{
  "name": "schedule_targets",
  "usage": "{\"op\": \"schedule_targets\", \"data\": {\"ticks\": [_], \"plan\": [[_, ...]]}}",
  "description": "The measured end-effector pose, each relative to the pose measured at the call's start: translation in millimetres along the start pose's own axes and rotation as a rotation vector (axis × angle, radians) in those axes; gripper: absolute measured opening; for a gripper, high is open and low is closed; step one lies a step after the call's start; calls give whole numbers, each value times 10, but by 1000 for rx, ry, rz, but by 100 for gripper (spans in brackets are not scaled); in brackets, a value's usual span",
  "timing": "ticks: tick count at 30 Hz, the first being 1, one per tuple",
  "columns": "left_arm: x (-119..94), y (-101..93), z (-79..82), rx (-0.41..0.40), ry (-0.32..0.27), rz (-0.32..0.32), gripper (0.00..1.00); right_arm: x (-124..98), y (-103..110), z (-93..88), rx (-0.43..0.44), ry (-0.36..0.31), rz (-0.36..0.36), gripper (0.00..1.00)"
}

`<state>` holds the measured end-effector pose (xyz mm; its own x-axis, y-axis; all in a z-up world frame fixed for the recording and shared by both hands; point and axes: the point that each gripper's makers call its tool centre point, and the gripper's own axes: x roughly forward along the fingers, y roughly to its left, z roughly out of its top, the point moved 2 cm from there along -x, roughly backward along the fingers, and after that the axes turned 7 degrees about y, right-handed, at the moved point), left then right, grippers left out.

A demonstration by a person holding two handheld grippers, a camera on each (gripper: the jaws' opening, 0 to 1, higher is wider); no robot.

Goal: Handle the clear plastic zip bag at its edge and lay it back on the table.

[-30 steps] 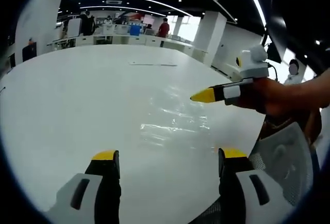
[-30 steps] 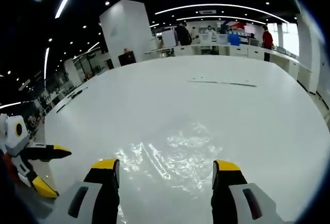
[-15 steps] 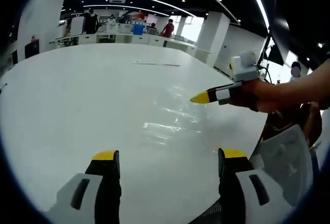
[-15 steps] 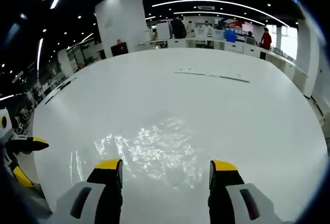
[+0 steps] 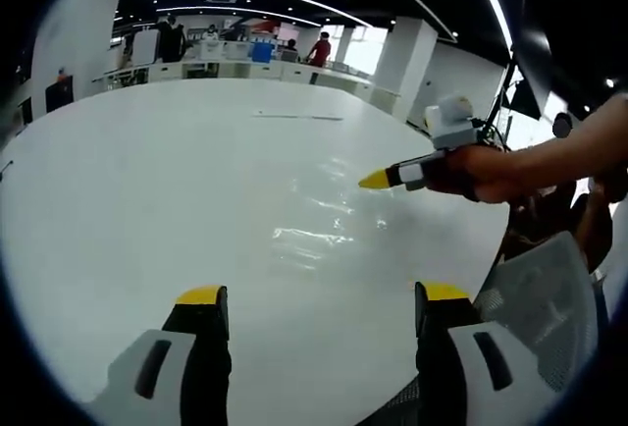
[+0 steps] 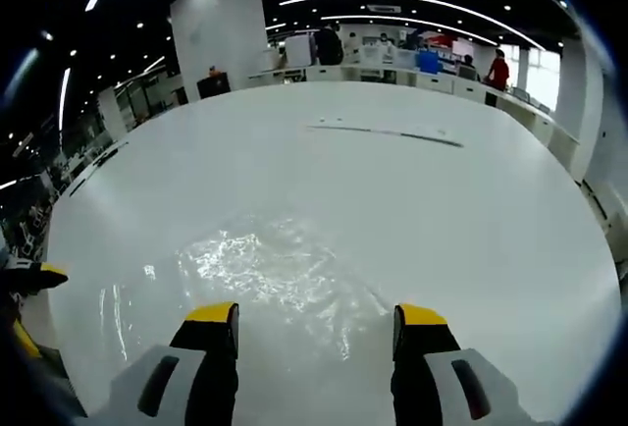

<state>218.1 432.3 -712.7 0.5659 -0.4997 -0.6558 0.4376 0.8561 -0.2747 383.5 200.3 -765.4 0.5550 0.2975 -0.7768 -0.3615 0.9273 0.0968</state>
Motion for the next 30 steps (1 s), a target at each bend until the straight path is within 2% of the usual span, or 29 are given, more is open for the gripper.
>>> {"op": "schedule_targets", "data": {"ticks": [5, 9, 10, 15, 21, 24, 30], "plan": [[3, -42, -4, 9, 10, -3, 77, -2, -17, 11, -32, -4, -13, 60], [-2, -82, -2, 21, 17, -7, 77, 1, -51, -27, -139, 17, -62, 54], [-5, -88, -2, 22, 18, -7, 77, -29, -1, -20, -107, 4, -42, 54], [-9, -103, -3, 20, 24, -10, 77, -90, 31, -36, -116, -10, -50, 53], [-5, -113, -5, 26, 27, -13, 76, -92, 71, -16, -119, -20, -49, 47], [-17, -116, 1, 24, 26, -12, 76, -28, 87, 5, -136, -10, -39, 42], [-24, -114, 9, 23, 24, -12, 75, -10, 154, 8, -164, -3, -34, 22]]}}
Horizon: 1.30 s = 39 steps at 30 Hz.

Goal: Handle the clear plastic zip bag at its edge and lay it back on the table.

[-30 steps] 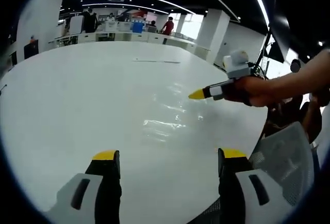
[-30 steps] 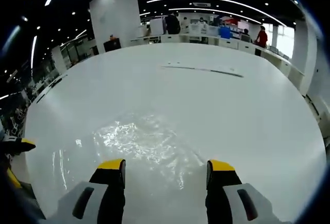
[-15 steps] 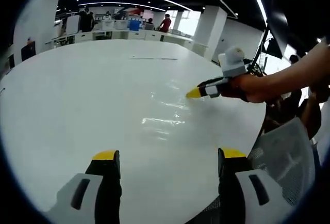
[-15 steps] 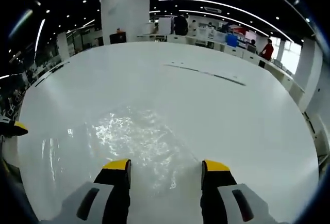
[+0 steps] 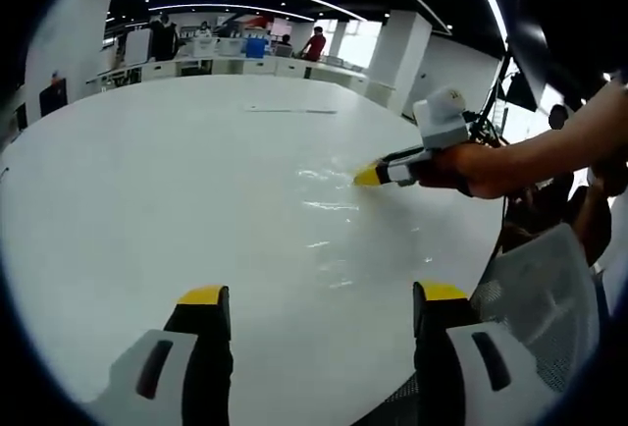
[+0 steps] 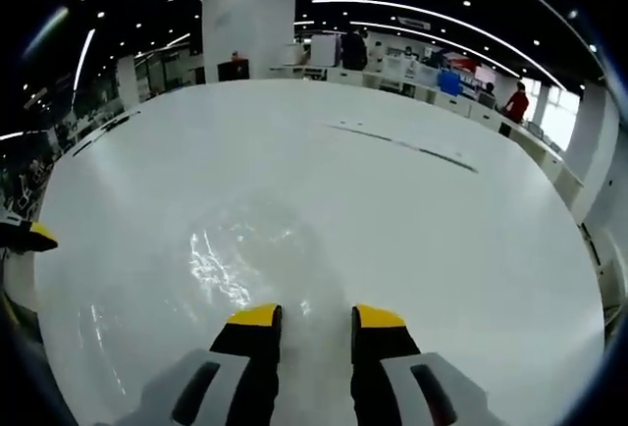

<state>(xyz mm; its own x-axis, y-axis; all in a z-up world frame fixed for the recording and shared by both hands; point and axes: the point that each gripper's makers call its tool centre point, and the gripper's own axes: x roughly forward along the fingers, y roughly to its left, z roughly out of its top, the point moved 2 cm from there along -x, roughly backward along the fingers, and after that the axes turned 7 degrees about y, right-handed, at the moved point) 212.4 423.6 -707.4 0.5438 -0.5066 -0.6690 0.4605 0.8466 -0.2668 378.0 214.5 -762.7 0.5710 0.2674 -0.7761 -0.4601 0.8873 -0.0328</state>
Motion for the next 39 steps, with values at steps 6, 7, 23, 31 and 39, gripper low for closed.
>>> {"op": "schedule_targets", "data": {"ticks": [6, 7, 23, 31, 39], "plan": [[8, -5, 2, 3, 0, -6, 73, 31, 23, -10, -3, 29, 4, 0], [9, -7, 2, 3, 0, -7, 73, 18, 31, -22, -2, 32, 3, 0], [56, -53, 0, 39, 0, -41, 72, -356, 334, 165, -150, -78, 44, 0], [54, 63, 161, 63, -15, -40, 72, -480, 384, 381, -244, -122, 31, 0], [24, 289, 654, 129, -76, 9, 70, -546, 469, 590, -299, -166, 36, 0]]}}
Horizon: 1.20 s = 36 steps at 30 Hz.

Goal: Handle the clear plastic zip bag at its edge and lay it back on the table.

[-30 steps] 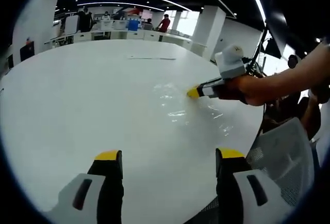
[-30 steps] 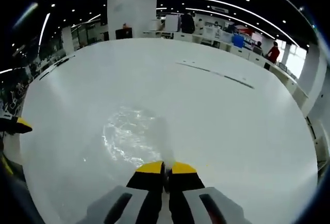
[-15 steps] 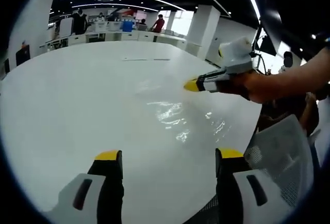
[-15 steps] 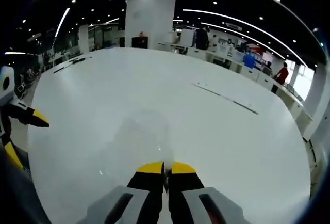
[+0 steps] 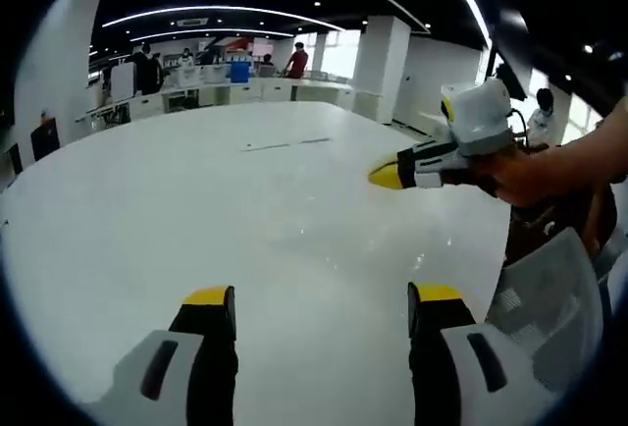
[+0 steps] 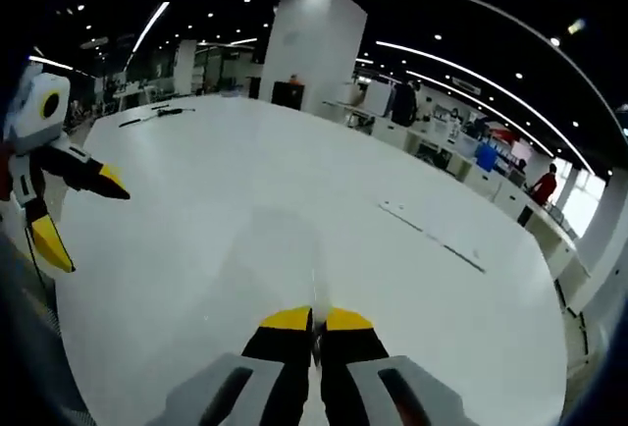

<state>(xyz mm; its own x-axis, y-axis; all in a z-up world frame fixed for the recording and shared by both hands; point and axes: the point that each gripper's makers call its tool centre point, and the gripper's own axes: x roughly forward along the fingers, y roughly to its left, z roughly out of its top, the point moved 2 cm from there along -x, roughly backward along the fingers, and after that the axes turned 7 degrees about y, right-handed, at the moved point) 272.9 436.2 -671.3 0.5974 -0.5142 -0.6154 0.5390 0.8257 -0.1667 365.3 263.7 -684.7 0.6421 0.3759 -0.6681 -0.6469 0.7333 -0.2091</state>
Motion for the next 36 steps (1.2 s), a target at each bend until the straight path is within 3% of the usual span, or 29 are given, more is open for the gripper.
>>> {"op": "schedule_targets", "data": {"ticks": [5, 9, 21, 32, 36], "plan": [[74, 196, 230, 44, -16, 9, 70, -40, 58, 106, -48, -21, 14, 0], [91, 190, 410, 83, -21, 2, 70, -75, 121, 138, -93, -28, 26, 0], [353, 264, 496, 176, 25, -40, 69, -252, 329, 189, -289, -34, 61, 0], [496, 231, 455, 215, 81, -94, 61, -371, 422, 307, -320, -61, 82, 0], [522, 247, 418, 228, 109, -99, 53, -349, 439, 313, -338, -61, 94, 0]]}}
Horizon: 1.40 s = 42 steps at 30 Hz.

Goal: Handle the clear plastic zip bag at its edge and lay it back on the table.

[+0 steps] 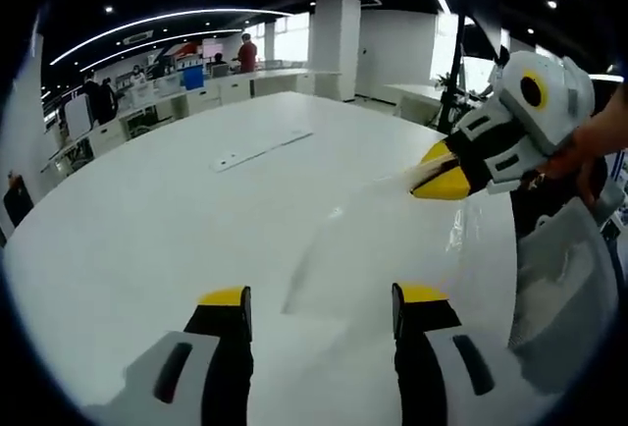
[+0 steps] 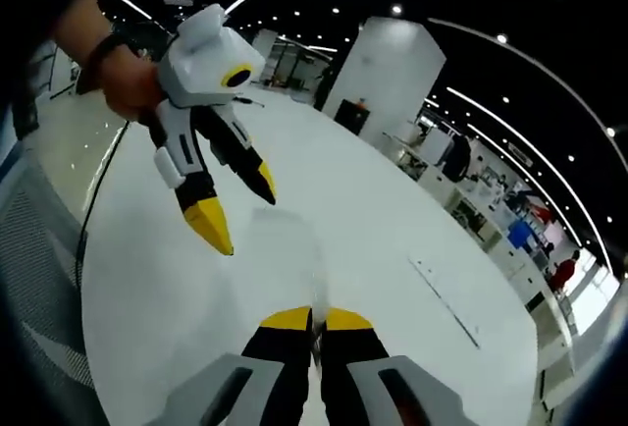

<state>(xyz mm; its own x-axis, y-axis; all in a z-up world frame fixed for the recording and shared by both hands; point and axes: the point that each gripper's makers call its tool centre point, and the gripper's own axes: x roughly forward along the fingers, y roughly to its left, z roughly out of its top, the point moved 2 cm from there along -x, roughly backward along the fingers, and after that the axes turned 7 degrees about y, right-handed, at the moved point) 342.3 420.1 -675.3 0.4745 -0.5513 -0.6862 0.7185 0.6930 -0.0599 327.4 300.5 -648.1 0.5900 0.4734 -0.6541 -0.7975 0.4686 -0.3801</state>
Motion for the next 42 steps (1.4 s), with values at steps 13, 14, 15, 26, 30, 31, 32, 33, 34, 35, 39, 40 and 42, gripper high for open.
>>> {"op": "schedule_targets", "data": {"ticks": [13, 14, 15, 26, 30, 31, 32, 33, 34, 35, 39, 40, 42], "plan": [[-24, -95, -104, 36, 47, -75, 29, -57, 46, 12, -24, -2, 15, 0], [-27, -109, -105, 39, 50, -80, 29, -56, 46, 8, -23, -2, 15, 0], [-30, -135, -107, 33, 53, -95, 28, -57, 46, 7, -25, -1, 15, 0], [-85, -292, -218, -13, 89, -203, 13, -47, 20, -42, 4, 5, 6, 0], [-109, -330, -271, -17, 105, -215, 10, -44, 27, -50, 9, 9, 3, 0], [-117, -343, -284, -23, 106, -223, 10, -42, 26, -52, 11, 9, 2, 0], [-121, -340, -298, -25, 109, -227, 10, -39, 23, -56, 15, 9, 0, 0], [-130, -343, -306, -30, 108, -232, 9, -42, 31, -59, 23, 10, 4, 0], [-136, -358, -305, -34, 107, -235, 9, -43, 33, -57, 23, 9, 4, 0], [-145, -366, -304, -41, 106, -241, 8, -36, 35, -59, 20, 9, 4, 0], [-154, -374, -293, -69, 100, -260, 5, -47, 53, -42, 15, 7, 7, 0], [-158, -386, -293, -78, 98, -267, 4, -48, 52, -39, 16, 6, 6, 0], [-162, -399, -296, -88, 99, -278, 3, -47, 49, -37, 19, 6, 4, 0]]}}
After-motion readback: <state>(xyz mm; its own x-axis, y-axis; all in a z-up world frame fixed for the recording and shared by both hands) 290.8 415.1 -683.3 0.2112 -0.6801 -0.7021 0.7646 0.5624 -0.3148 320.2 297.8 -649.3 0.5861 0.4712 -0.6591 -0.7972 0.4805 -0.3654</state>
